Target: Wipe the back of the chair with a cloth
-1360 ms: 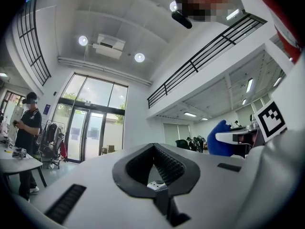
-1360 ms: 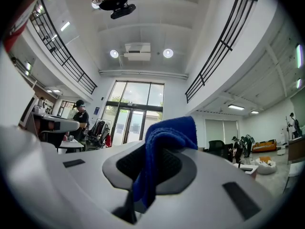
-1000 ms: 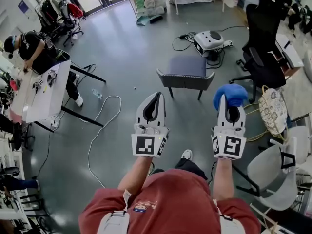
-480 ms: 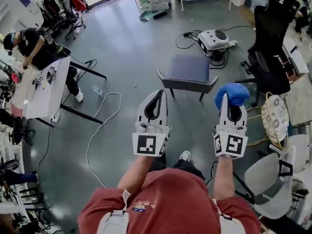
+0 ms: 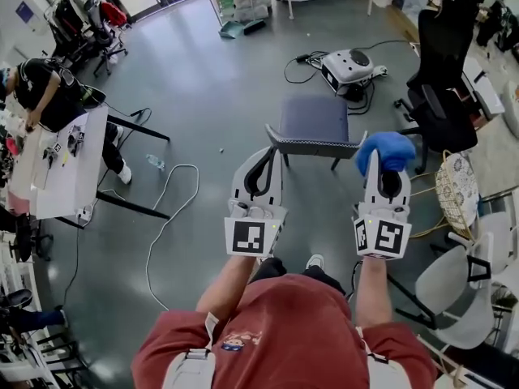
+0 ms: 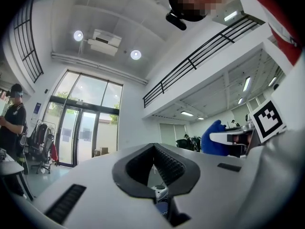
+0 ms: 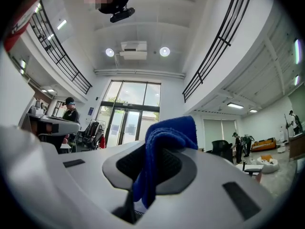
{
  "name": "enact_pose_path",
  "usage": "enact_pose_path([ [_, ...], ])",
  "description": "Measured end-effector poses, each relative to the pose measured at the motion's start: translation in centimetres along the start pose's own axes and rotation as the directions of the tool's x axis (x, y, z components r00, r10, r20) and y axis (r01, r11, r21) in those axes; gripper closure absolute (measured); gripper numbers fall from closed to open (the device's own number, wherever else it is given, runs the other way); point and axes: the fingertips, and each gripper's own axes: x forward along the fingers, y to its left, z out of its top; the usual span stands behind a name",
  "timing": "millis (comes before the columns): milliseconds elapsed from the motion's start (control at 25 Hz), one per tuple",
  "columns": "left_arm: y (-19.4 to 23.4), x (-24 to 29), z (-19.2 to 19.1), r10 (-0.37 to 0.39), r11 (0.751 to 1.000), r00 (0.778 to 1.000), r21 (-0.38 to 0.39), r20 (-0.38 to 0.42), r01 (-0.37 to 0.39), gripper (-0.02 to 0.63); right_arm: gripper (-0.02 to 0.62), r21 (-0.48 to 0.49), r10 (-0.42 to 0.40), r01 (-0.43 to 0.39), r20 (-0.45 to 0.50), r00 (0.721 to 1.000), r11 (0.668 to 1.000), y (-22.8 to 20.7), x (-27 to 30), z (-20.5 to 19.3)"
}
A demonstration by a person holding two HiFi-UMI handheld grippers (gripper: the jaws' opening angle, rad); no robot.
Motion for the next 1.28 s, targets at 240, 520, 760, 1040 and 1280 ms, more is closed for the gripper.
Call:
enact_pose_path([
  [240,1.6,1.2,-2.8,-0.042,0.998,0.998,-0.039,-0.037,0.041,0.592,0.535,-0.026,-0.012,0.012,-0.009,1.000,1.000,2.1,1.2,-2.0],
  [520,0.4,3.0,-7.2,0.032,0.994,0.999,-0.107,0.030,-0.028,0.592,0.535,0.022,0.023,-0.021,-0.081,0.996,1.000,0.2,0.8,-9.7],
  [760,-2.7,3.5,-16.1,0.016,0.992,0.999,-0.122,-0.029,-0.019,0.592,0.535,0.054,0.074,-0.066,-0.173,0.982,0.996,-1.3,-0.1,-19.4],
  [1040,-5.4,2.9,-28.4,-0.019,0.989,0.997,-0.150,-0.080,0.007,0.592,0.535,0.011,0.071,-0.070,-0.246,0.967,0.997,-1.0,-1.9,-31.7],
  [1280,-7.5,0.4,-40.2,-0.062,0.991,0.994,-0.120,-0.085,0.052,0.592,0.536,0.020,0.072,-0.069,-0.306,0.949,0.997,0.5,-4.1,-43.3],
])
